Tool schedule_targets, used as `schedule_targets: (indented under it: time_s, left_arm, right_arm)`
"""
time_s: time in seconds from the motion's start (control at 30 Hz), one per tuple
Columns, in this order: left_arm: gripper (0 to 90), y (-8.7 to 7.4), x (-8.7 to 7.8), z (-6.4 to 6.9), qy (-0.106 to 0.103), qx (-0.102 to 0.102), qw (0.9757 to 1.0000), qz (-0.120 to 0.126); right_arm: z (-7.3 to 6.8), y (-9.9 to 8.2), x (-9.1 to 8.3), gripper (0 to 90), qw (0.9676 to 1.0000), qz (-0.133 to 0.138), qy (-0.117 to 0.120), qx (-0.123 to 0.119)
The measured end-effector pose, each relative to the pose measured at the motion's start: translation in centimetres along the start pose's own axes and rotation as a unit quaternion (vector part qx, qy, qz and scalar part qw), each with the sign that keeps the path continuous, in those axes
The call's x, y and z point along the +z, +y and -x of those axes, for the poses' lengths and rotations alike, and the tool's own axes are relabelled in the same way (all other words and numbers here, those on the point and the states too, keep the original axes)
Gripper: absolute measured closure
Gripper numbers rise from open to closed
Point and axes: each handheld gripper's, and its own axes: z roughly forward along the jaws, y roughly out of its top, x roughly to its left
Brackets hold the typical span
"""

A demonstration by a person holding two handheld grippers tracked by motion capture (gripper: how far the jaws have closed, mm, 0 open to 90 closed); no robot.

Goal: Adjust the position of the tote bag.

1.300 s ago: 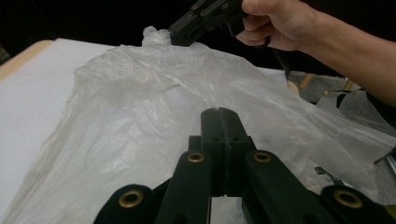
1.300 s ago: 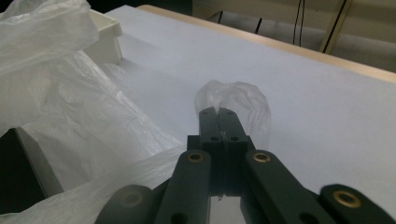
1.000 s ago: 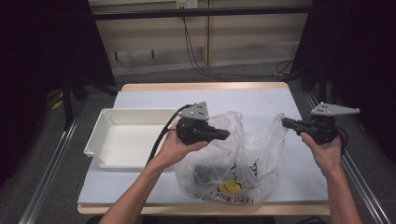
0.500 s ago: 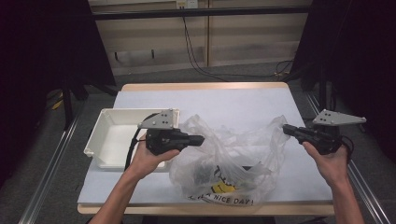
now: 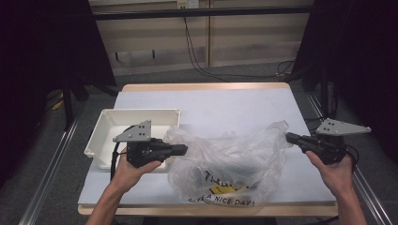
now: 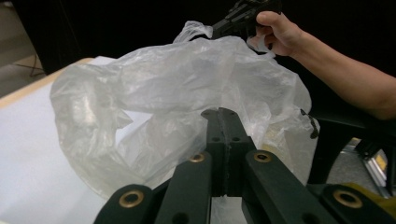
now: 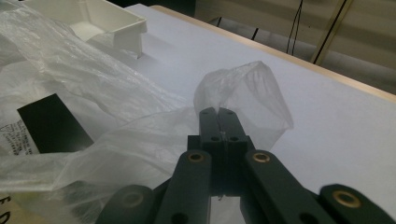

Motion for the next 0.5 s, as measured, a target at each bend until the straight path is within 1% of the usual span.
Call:
schedule_targets:
  time_s: [0.07, 0.1, 0.13, 0.17, 0.23, 0.3, 0.37, 0.5]
  left_arm:
    - [90.0, -0.7, -0.4, 0.4, -0.005, -0.001, 1.0000, -0.003]
    - [90.0, -1.0, -0.7, 0.6, -0.008, -0.001, 1.0000, -0.005]
    - [90.0, -1.2, -1.0, 0.8, -0.007, 0.001, 0.9999, -0.009]
    - [90.0, -1.4, -1.3, 0.9, -0.002, 0.002, 0.9999, -0.011]
    - [90.0, -1.8, -1.8, 0.9, -0.002, -0.002, 1.0000, -0.008]
    - [90.0, -2.1, -2.2, 0.8, 0.008, -0.003, 0.9999, -0.014]
    - [90.0, -2.7, -2.4, 0.7, 0.009, -0.009, 0.9998, -0.016]
    - [90.0, -3.9, -2.6, 0.7, 0.016, -0.012, 0.9992, -0.033]
  right_arm:
    - [-0.4, -0.3, -0.2, 90.0, 1.0000, 0.000, 0.004, -0.002]
    - [-0.8, -0.3, -0.3, 90.0, 1.0000, -0.004, 0.005, -0.005]
    - [-1.0, -0.4, -0.5, 90.0, 0.9999, -0.006, 0.004, -0.008]
    - [-1.3, -0.4, -0.6, 90.0, 0.9999, -0.008, 0.006, -0.011]
    - [-1.6, -0.5, -0.7, 90.0, 0.9997, -0.016, 0.004, -0.017]
    - [-1.7, -0.6, -0.6, 90.0, 0.9997, -0.020, 0.003, -0.016]
    - [-1.7, -0.8, -0.4, 90.0, 0.9996, -0.024, 0.007, -0.014]
    - [-2.0, -1.4, 0.3, 90.0, 0.9990, -0.041, 0.005, -0.019]
